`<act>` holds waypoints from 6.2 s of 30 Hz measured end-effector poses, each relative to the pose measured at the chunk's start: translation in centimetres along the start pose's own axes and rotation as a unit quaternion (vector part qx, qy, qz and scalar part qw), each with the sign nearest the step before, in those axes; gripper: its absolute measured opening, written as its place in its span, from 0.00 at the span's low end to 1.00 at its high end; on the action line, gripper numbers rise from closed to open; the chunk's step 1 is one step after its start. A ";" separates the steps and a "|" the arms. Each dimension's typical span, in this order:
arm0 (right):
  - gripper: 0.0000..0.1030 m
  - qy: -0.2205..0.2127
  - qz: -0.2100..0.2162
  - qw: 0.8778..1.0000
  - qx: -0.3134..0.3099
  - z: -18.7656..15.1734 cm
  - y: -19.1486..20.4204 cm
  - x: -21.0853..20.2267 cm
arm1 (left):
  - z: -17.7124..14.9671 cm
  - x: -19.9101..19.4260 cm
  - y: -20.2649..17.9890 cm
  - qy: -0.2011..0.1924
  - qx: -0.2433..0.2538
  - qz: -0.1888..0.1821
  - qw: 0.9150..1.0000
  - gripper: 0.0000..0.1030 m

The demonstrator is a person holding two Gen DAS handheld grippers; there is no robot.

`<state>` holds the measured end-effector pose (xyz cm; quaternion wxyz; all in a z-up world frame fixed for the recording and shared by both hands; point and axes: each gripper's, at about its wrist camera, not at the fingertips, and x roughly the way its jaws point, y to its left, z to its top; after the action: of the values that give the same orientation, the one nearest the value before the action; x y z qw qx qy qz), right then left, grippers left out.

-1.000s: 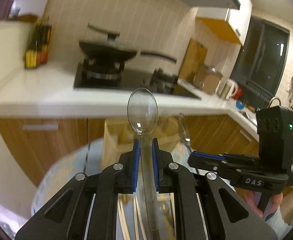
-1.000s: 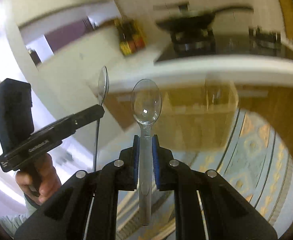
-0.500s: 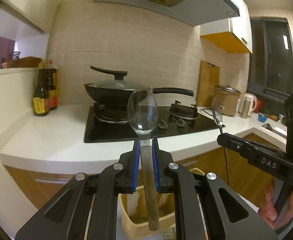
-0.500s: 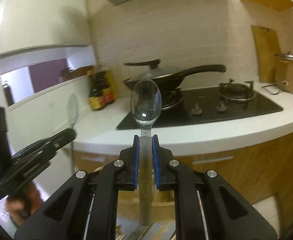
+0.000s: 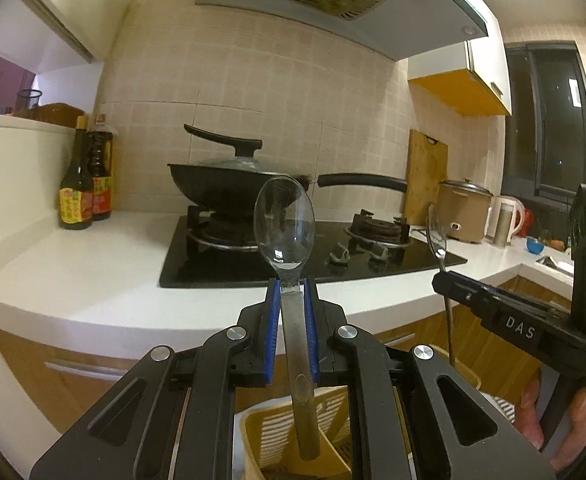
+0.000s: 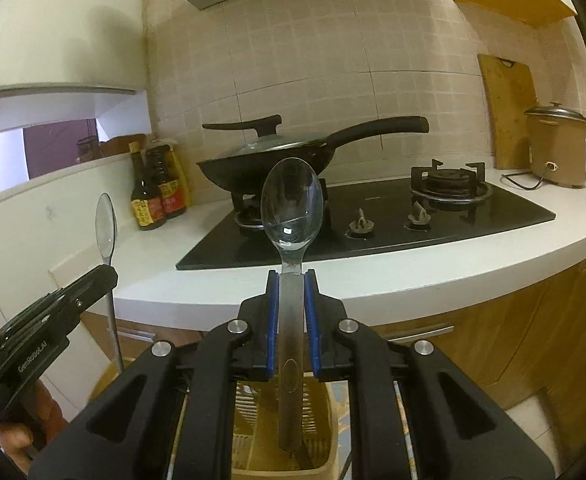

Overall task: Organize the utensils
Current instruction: 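Carry both spoons over the basket and open both grippers to drop them, then grasp a pair of wooden chopsticks with the left gripper while the right gripper grasps a clear spoon, then carry chopsticks and spoon over the basket and open both grippers to drop them, then move both open grippers back down toward the remaining wooden chopsticks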

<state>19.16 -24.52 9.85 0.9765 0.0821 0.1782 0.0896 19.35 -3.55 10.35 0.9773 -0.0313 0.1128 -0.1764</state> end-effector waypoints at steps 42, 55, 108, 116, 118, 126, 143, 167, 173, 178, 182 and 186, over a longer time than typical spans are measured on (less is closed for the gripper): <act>0.43 0.372 0.050 0.926 0.052 -14.4 6.1 -6.2 | -11.1 -8.9 2.4 0.301 -0.006 -0.005 0.954 0.48; 0.22 0.432 0.023 0.899 0.069 -18.7 7.8 -2.9 | -15.6 -8.4 2.8 0.390 -0.009 -0.056 0.919 0.40; 0.10 0.213 0.138 0.967 -0.038 -5.2 10.2 -10.1 | -0.3 -13.5 0.2 0.115 -0.010 -0.063 0.991 0.09; 0.10 0.110 0.121 0.987 -0.011 0.6 7.0 -10.6 | 5.6 -11.9 0.2 0.007 -0.028 -0.069 0.997 0.09; 0.10 0.083 0.105 0.991 -0.010 1.6 5.8 -10.2 | 6.3 -10.9 0.2 -0.003 -0.033 -0.072 0.997 0.09; 0.10 0.027 0.046 0.999 0.007 2.5 1.9 -6.5 | 6.2 -7.3 0.6 -0.036 -0.045 -0.070 0.996 0.09; 0.10 0.007 0.005 1.000 0.027 -0.5 -1.0 -0.4 | 1.8 -2.0 1.1 -0.014 -0.015 -0.032 0.999 0.09; 0.55 0.040 0.022 0.999 0.009 -3.1 1.0 -11.4 | 1.1 -10.2 0.9 -0.008 -0.037 -0.086 0.996 0.47; 0.56 0.079 0.003 0.997 0.001 -4.3 2.7 -14.0 | 0.3 -13.6 -0.6 0.023 -0.015 -0.092 0.995 0.53; 0.58 0.112 0.002 0.994 0.014 -6.3 2.8 -14.9 | -1.9 -14.7 -1.0 0.078 -0.004 -0.079 0.994 0.58; 0.61 0.145 0.001 0.989 0.026 -8.1 2.6 -14.7 | -4.3 -14.6 -0.5 0.131 -0.005 -0.065 0.989 0.60; 0.61 0.206 -0.018 0.977 0.044 -10.2 1.9 -13.2 | -7.1 -13.7 0.5 0.190 -0.021 -0.053 0.980 0.60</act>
<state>3.04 -24.06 5.24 0.9155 0.1016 0.3811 0.0795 5.35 1.60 6.24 0.9262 -0.0238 0.2988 -0.2286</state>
